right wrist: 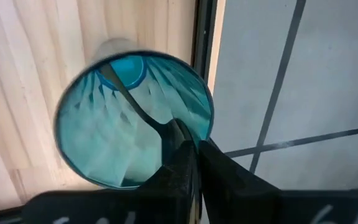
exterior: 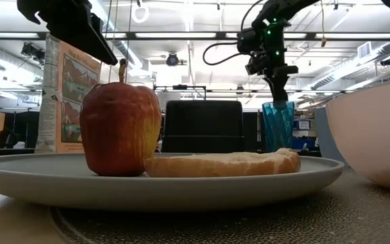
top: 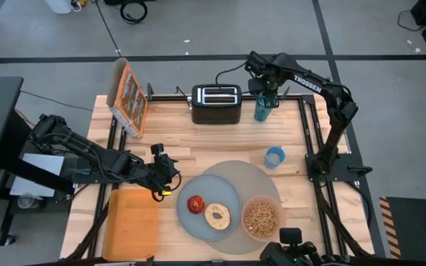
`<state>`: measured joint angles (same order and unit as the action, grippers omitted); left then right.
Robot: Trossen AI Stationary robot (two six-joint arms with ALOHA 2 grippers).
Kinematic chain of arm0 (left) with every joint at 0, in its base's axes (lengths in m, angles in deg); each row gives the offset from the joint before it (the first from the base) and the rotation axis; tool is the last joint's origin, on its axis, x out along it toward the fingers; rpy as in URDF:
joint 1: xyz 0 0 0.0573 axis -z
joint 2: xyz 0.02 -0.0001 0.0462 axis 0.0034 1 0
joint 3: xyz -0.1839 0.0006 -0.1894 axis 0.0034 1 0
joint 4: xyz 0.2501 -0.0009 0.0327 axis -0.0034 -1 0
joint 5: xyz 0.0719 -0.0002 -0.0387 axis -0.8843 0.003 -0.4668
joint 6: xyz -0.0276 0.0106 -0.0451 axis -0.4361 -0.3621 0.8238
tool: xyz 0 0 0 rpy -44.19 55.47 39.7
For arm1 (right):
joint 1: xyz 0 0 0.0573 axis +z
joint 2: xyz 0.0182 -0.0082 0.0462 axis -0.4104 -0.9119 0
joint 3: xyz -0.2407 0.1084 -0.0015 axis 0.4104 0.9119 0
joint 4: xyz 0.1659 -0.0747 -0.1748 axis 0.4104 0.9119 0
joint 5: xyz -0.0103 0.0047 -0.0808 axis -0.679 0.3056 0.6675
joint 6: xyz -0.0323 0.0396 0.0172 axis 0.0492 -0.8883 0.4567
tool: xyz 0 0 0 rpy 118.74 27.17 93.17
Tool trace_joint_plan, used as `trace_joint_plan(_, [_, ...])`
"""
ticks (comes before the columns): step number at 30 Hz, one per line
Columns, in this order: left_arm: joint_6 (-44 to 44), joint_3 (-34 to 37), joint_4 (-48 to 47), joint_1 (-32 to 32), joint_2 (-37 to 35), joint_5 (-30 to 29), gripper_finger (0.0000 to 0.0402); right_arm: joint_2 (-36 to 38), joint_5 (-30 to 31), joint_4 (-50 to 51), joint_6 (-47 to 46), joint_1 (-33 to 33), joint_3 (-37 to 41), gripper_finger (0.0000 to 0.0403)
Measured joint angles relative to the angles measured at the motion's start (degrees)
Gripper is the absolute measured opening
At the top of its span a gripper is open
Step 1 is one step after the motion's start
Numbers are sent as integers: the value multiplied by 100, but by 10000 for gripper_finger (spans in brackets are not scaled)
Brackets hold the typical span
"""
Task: Arrange a breakfast setting
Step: Put the black spoon to the right of the blue plate on the brown placemat
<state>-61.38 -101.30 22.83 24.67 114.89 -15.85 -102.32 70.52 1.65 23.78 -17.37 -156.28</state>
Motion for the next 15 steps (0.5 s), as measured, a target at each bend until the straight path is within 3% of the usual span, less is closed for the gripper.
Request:
trace_joint_plan(10, [27, 0, 2, 0, 0, 0, 183, 4, 212, 269, -173, 275, -365, 15])
trace_joint_plan(15, [44, 0, 4, 0, 0, -2, 183, 7, 641, 583, -347, 433, -601, 16])
